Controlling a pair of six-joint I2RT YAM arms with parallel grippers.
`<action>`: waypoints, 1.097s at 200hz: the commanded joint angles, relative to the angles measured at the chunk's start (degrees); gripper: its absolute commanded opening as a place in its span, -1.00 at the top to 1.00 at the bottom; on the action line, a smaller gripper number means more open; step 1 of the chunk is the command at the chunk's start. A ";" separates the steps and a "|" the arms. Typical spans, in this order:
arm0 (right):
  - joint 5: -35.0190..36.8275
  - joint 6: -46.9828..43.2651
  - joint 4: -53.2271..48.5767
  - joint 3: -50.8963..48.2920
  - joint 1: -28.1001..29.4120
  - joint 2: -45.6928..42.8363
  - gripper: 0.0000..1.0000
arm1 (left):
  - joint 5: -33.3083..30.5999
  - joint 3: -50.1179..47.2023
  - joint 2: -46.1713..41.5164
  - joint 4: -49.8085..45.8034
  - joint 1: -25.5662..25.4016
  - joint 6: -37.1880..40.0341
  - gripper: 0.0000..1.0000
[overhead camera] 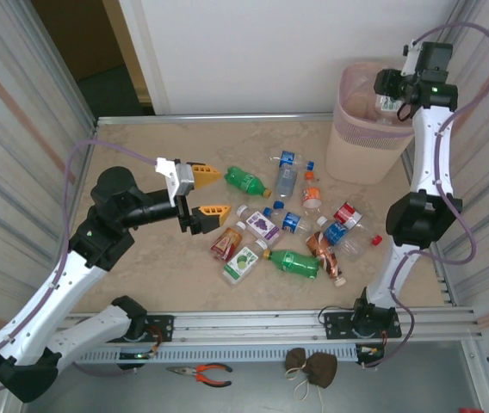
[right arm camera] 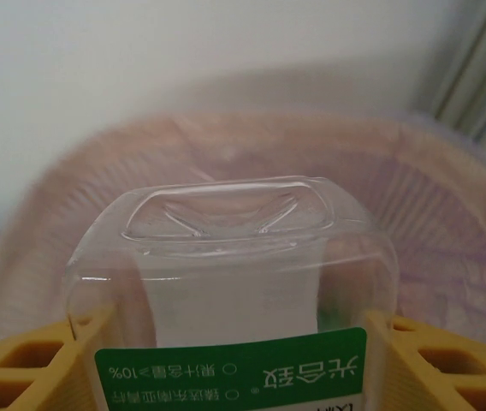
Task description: Put the plastic bottles in the bin
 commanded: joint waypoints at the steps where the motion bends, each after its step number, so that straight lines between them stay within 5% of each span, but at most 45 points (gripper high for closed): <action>1: 5.60 -2.11 -5.14 2.07 -0.34 2.43 -0.04 | -0.64 -0.38 -0.80 -0.71 -0.15 1.30 -0.64; 126: 5.55 -1.47 -10.40 2.27 -0.61 14.60 -0.18 | -1.63 -1.52 -0.41 -0.46 0.00 0.55 -0.64; 219: 4.41 -0.32 -10.56 2.90 -0.53 10.18 -0.57 | -2.35 -1.78 -0.61 -0.51 -0.01 0.25 -0.64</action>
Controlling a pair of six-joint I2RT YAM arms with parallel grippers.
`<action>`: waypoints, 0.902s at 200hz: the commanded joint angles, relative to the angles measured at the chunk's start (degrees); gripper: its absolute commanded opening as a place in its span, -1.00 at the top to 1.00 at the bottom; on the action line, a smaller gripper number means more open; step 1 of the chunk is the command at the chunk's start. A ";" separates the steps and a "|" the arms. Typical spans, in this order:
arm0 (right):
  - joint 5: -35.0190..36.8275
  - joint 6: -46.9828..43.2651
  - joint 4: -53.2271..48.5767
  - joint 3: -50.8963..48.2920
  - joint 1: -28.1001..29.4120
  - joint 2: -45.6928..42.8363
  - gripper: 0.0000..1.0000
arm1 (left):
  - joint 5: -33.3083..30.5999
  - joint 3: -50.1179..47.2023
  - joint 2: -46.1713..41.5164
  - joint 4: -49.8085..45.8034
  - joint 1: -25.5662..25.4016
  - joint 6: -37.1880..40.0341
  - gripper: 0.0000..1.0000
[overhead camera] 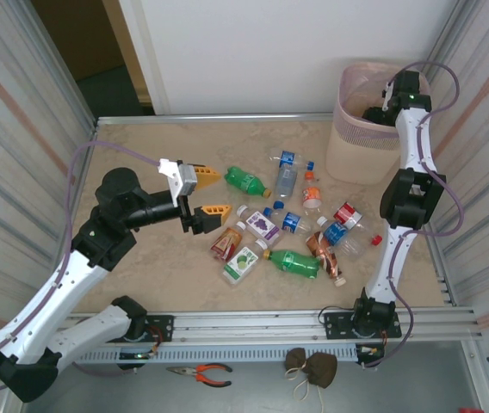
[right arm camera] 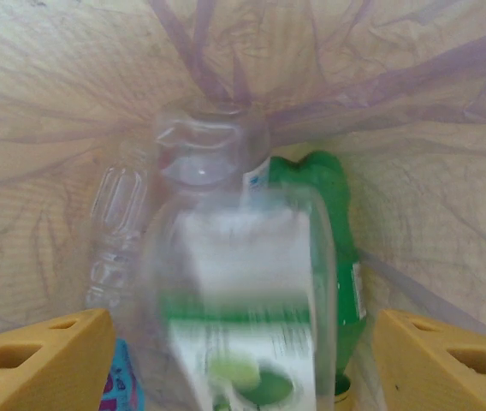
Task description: Put the plastic bottles in the bin
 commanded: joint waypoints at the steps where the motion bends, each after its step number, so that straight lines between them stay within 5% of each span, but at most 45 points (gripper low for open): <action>1: 0.03 0.43 -1.35 2.27 -0.37 -4.22 -0.57 | -0.49 -0.47 -0.61 0.02 0.00 -0.03 -0.64; 115: 0.15 0.15 -0.71 0.63 2.72 -21.05 -0.57 | -5.62 1.35 2.02 -6.92 -0.02 1.75 -0.63; 180: 1.39 0.22 5.84 -14.64 8.10 -36.47 -0.56 | -12.28 4.76 8.70 -17.89 -0.01 5.04 -0.61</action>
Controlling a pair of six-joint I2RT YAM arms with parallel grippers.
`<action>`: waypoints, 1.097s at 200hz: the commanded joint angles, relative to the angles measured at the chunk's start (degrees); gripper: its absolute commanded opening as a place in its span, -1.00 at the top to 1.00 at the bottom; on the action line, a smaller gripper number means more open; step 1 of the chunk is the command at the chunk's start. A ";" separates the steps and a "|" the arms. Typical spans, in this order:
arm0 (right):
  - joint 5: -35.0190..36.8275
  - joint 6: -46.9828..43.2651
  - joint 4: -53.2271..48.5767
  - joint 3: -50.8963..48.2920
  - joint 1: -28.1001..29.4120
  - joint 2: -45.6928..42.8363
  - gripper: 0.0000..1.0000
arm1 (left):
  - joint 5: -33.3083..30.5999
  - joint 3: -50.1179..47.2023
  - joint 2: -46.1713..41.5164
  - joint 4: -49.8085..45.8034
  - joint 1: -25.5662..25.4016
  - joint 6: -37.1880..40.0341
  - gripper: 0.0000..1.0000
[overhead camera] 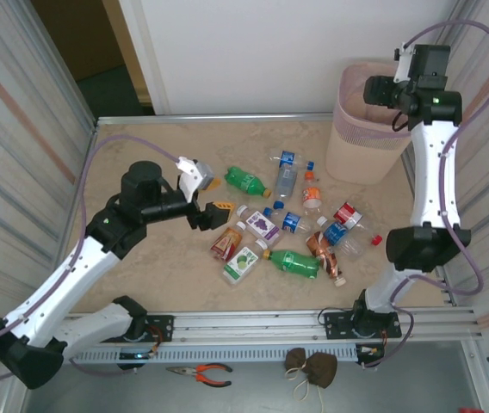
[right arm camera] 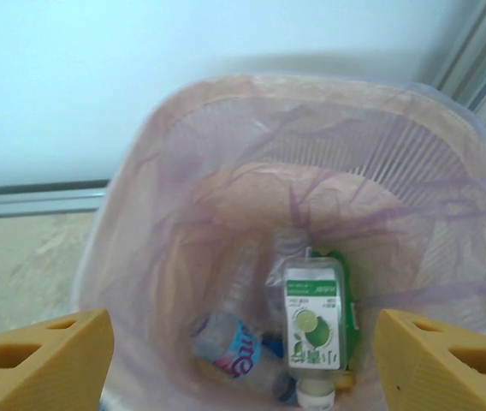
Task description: Put the plastic bottles in the bin
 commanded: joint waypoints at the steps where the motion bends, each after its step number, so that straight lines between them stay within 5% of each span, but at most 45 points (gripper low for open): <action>1: 1.39 0.33 3.19 -5.18 1.68 -5.41 -0.56 | -3.64 3.23 2.12 -6.09 -0.05 2.58 -0.61; 66: 1.79 3.26 8.16 -23.85 6.18 -19.84 -0.55 | -10.40 6.04 11.14 -18.69 -0.05 4.40 -0.60; 131: 2.94 4.50 7.76 -38.18 8.05 -29.58 -0.55 | -17.43 3.68 20.32 -24.54 -3.30 -2.63 -0.57; 219: 1.68 5.09 7.29 -45.54 8.20 -34.31 -0.55 | -19.38 1.83 32.26 -26.58 -6.40 -3.98 -0.61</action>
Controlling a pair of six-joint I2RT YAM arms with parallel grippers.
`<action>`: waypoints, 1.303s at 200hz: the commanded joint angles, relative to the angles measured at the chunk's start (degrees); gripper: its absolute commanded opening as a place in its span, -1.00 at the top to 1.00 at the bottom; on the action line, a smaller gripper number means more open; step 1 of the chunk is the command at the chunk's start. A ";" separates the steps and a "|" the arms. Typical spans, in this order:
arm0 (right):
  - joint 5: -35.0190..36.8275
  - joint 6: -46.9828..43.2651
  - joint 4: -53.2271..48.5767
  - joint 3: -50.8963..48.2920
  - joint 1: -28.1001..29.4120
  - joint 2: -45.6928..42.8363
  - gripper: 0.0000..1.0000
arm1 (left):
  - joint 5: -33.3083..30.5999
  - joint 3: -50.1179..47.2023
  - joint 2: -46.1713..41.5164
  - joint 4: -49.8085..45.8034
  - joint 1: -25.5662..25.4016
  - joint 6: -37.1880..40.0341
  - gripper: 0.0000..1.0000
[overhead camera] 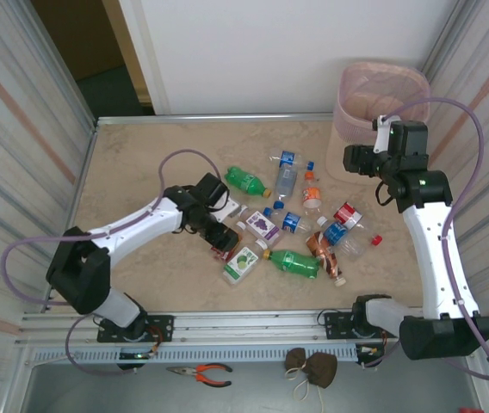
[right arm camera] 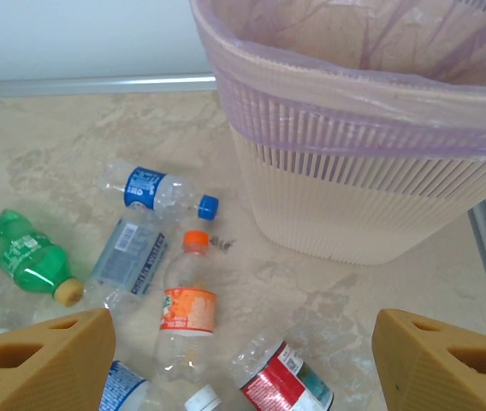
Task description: Put the plastic bottles in the bin
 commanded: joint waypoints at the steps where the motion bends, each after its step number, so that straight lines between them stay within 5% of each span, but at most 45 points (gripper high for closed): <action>1: 0.23 1.49 0.17 -1.52 0.30 -1.66 -0.55 | -0.72 -0.72 1.43 -2.28 -0.88 -0.93 -0.61; 82: -0.66 1.71 0.88 -2.79 0.33 -1.93 -0.55 | -0.90 -1.10 7.87 -1.09 -1.37 -1.53 -0.62; 172: -0.88 2.06 1.06 -3.30 0.42 -2.19 -0.54 | -2.93 -3.60 7.91 0.09 1.09 -3.67 -0.34; 260: -0.82 2.54 0.88 -3.51 1.14 -1.98 -0.53 | -0.69 -7.50 6.48 1.56 5.64 -5.81 -0.43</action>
